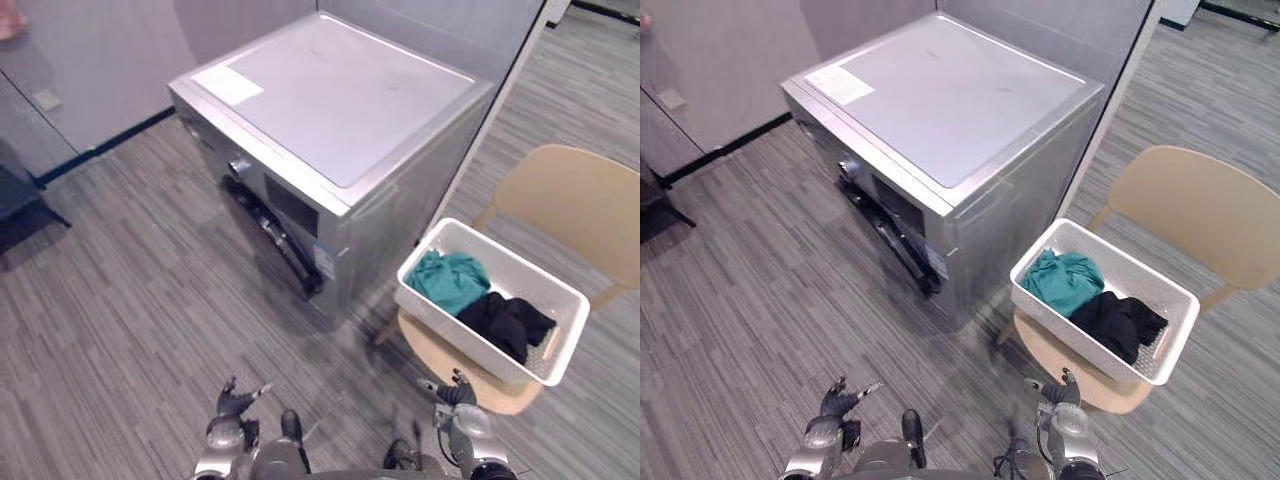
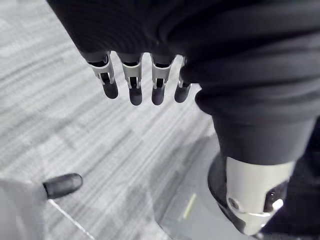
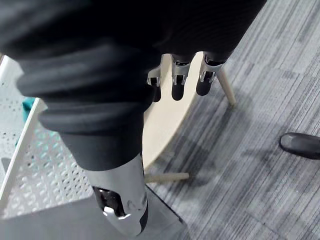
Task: Pick up the laundry basket with both hands and put the clothes into the washing machine.
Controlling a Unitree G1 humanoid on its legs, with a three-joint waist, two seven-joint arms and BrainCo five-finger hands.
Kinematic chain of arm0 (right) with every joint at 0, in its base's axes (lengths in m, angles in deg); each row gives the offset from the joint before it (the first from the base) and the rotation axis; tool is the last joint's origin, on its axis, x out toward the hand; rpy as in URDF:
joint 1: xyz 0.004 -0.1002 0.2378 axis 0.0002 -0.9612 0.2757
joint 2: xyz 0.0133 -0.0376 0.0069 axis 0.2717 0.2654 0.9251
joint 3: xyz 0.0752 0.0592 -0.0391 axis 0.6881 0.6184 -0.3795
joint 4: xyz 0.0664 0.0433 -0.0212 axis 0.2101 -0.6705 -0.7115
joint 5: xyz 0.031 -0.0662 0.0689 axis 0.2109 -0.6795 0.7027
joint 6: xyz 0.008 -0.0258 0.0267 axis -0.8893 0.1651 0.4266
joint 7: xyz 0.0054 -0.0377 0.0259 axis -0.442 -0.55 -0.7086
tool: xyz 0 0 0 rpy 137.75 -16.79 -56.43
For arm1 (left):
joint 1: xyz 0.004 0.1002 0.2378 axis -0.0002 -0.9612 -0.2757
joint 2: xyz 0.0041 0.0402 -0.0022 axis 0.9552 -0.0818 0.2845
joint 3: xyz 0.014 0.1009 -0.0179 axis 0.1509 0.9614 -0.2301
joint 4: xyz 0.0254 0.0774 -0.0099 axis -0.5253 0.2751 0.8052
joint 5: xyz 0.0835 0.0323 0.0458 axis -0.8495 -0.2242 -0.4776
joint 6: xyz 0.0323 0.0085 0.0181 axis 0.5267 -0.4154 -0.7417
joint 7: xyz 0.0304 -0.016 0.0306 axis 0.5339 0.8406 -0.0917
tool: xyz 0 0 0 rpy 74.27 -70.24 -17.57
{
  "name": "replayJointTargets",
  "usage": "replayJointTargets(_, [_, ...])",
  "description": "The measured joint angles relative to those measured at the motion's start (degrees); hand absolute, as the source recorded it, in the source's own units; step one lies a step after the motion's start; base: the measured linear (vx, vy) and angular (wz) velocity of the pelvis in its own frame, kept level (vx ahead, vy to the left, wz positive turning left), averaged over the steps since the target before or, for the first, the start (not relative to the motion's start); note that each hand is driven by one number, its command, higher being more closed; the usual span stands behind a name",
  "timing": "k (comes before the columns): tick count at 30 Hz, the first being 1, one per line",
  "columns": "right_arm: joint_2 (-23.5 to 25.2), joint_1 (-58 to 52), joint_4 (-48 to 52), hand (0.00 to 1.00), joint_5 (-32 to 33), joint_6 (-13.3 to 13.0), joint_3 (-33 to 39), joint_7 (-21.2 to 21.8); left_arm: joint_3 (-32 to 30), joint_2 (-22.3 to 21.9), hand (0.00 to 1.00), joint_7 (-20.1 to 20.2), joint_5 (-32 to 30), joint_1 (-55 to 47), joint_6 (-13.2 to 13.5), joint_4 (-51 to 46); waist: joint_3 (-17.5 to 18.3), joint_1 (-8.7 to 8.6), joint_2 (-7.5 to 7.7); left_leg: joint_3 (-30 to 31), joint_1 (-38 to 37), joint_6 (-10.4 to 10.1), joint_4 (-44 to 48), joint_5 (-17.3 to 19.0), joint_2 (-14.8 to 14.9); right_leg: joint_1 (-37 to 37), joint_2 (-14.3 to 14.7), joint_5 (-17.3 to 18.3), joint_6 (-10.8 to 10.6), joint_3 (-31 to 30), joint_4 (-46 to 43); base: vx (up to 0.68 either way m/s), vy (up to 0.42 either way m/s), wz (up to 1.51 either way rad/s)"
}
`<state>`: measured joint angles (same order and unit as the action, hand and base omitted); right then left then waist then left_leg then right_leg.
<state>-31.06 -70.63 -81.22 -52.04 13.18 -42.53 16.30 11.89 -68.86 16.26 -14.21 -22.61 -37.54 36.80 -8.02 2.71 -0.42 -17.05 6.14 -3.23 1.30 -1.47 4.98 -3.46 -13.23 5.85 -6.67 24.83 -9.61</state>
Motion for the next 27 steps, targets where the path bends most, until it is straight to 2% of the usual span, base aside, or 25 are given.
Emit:
replayJointTargets(2, [0.0,1.3,0.4,0.00,-0.7,0.3,-2.9,0.2,-0.1,0.2,0.00,0.1,-0.2,-0.2,0.0,0.0,-0.4,0.31,0.58,0.3,1.0,0.0,-0.1,0.0,-0.3,-0.9,0.0,-0.6,-0.1,0.0,0.6,-0.01,0.069,0.04])
replayJointTargets(4, [0.1,2.6,2.2,0.00,-1.1,0.5,-5.9,0.3,-0.2,0.5,0.00,0.0,-0.5,0.7,0.1,-0.1,-0.9,1.44,1.34,1.5,3.0,0.2,0.7,-0.1,-0.4,-1.8,0.0,-0.9,-0.1,0.5,0.9,0.02,0.021,0.15])
replayJointTargets(6, [0.4,6.2,4.6,0.00,-1.1,0.5,-9.7,0.5,-1.8,0.6,0.00,-0.1,-0.5,2.2,0.2,-0.4,-2.3,1.59,1.78,4.5,6.3,0.7,2.5,-0.4,-0.6,-2.4,0.3,-1.8,0.0,2.4,1.5,0.03,0.000,0.48])
replayJointTargets(9, [0.3,13.2,7.5,0.00,-1.1,-0.2,-13.2,1.1,-2.6,1.0,0.00,-0.7,-0.3,3.2,0.8,-1.1,-5.5,3.68,1.44,7.5,9.5,1.2,4.0,-0.8,-0.7,-3.0,0.9,-2.9,0.1,3.6,2.9,0.02,0.010,0.37])
replayJointTargets(11, [0.2,19.2,9.1,0.00,-1.1,-0.5,-15.3,1.0,-3.8,1.0,0.00,-1.8,0.4,3.2,1.3,-2.4,-8.0,5.83,1.17,9.7,12.0,1.3,5.1,-0.9,-0.9,-4.5,1.1,-2.9,0.1,3.5,2.7,-0.01,0.025,0.43])
replayJointTargets(13, [0.1,24.2,9.3,0.00,-1.1,-0.7,-15.3,0.7,-4.4,0.9,0.00,-2.4,1.0,3.2,1.5,-2.9,-9.9,7.54,1.01,10.6,13.3,1.4,5.3,-0.9,-1.0,-5.1,1.1,-2.7,-0.1,3.6,2.4,0.01,0.021,0.28])
replayJointTargets(16, [-1.5,31.6,9.3,0.00,-1.6,-0.7,-14.2,-1.5,-4.5,0.9,0.00,-2.9,1.6,3.1,2.0,-3.2,-11.6,8.18,0.92,12.2,16.1,1.9,5.3,-1.8,-1.3,-7.4,0.8,-2.6,-0.3,3.7,1.6,0.01,0.018,0.32])
replayJointTargets(18, [-4.2,36.9,9.3,0.00,-1.7,-0.6,-10.3,-3.8,-4.5,0.7,0.00,-3.7,2.6,3.1,2.6,-4.7,-14.0,9.26,0.98,12.7,16.9,1.9,5.2,-2.1,-2.0,-8.0,0.1,-2.5,-0.6,3.9,1.1,0.02,0.044,0.16])
replayJointTargets(21, [-5.6,39.6,9.0,0.00,-1.7,-0.5,-10.1,-5.6,-4.5,0.7,0.00,-4.2,3.6,3.3,3.8,-6.6,-15.2,9.29,0.93,14.4,19.0,2.0,5.0,-3.2,-2.7,-9.5,-0.4,-2.4,-0.6,5.1,0.6,0.02,0.037,0.25])
replayJointTargets(23, [-7.0,41.8,7.7,0.00,-1.5,-0.4,-10.1,-6.5,-4.4,0.5,0.00,-4.7,3.7,3.5,4.1,-7.6,-16.3,9.42,0.89,15.6,20.0,1.2,4.3,-4.2,-3.2,-10.1,-0.8,-2.4,-0.6,5.2,0.4,0.01,0.025,0.22])
replayJointTargets(27, [-9.7,45.8,3.4,0.00,-0.5,-0.3,-10.1,-8.0,-4.1,0.5,0.00,-4.8,3.9,4.5,4.6,-8.1,-17.3,10.52,0.77,17.7,21.1,1.0,1.7,-6.1,-3.7,-12.2,-1.0,-2.4,-0.6,5.8,-0.7,-0.04,0.021,0.17])
